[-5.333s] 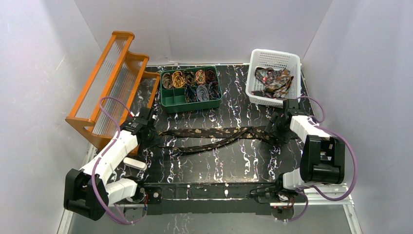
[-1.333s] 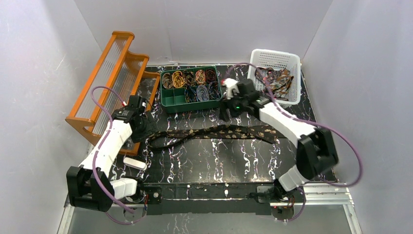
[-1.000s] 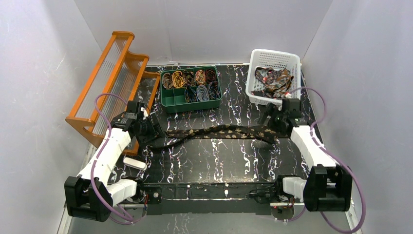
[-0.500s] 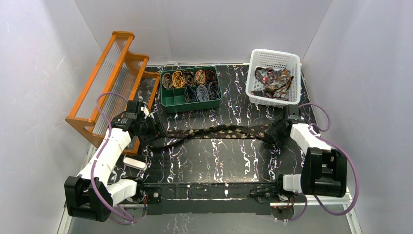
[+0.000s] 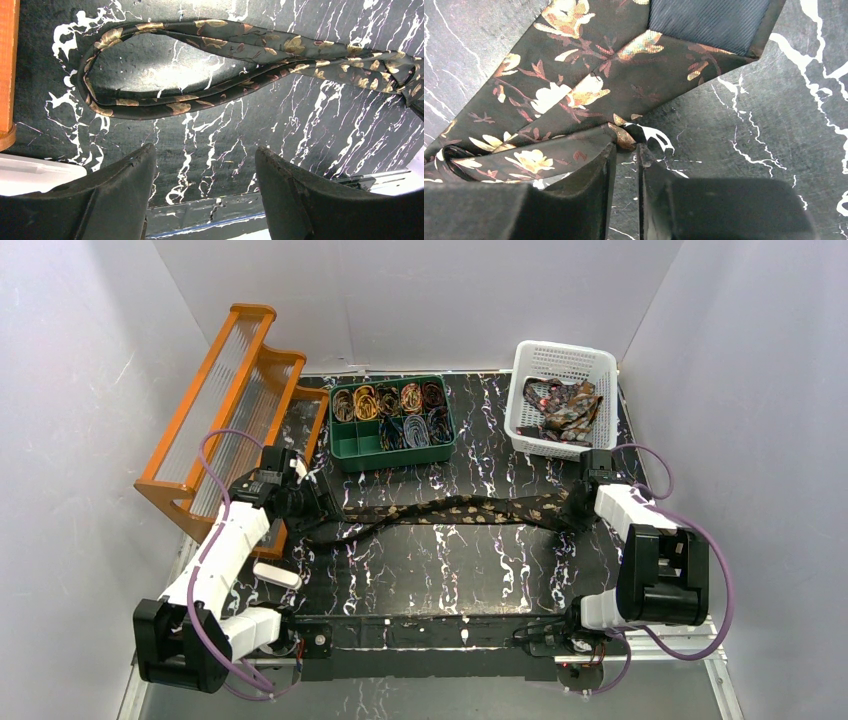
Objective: Roll the ties
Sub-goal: Flatten out the tie at the center of the board.
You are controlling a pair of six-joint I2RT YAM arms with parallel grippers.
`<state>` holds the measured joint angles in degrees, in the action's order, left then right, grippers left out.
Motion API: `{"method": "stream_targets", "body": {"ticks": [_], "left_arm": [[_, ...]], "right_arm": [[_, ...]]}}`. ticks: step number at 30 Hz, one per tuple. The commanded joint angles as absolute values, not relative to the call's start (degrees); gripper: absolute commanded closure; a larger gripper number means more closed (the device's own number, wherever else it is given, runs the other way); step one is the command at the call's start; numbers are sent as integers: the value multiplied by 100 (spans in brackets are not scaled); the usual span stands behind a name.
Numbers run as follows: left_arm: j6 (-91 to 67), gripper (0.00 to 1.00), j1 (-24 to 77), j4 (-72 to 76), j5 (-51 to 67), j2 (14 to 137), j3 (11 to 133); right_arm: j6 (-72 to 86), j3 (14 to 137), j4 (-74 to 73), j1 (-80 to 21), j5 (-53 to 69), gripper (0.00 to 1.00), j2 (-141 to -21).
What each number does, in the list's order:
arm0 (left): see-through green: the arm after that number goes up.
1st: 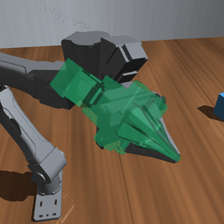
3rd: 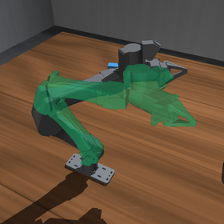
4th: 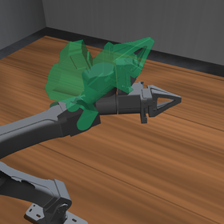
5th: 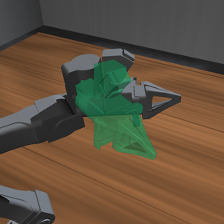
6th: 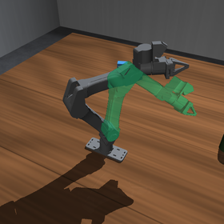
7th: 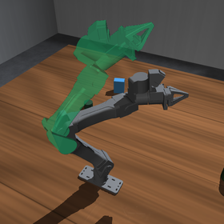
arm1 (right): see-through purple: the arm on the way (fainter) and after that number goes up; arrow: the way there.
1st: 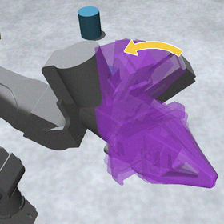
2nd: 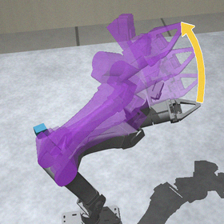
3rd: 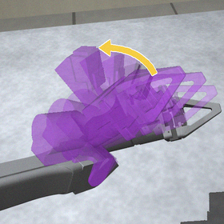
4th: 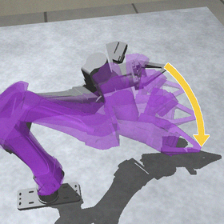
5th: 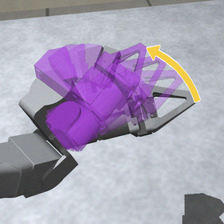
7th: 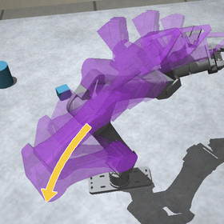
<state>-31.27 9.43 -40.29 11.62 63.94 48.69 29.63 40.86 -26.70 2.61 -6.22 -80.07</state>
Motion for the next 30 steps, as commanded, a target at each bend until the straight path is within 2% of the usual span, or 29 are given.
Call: {"method": "stream_targets", "body": {"ticks": [1, 5, 6, 15, 22, 26, 30], "left_arm": [[-3017, 30, 896, -4111, 1174, 6389, 4790], [-2989, 30, 896, -4139, 1174, 6381, 4769], [-2986, 30, 896, -4133, 1170, 6381, 4764], [-2963, 30, 896, -4157, 1137, 6364, 4744], [-2953, 30, 897, -4221, 1069, 6371, 4789], [-2988, 28, 896, -4349, 775, 6304, 4920], [-2972, 20, 896, -4496, 527, 6271, 5080]], "right_arm": [[2755, 4159, -2659, 281, -571, 78, -8130], [2690, 4333, -2719, 281, -603, 97, -8003], [2666, 4407, -2747, 281, -658, 99, -7965], [2409, 4943, -2820, 289, -1425, 99, -7705], [2370, 5161, -2714, 299, -1808, 99, -8169], [2367, 5270, -2685, 299, -2017, 99, -8527], [2301, 5383, -2692, 396, -2515, 99, -8769]]}}
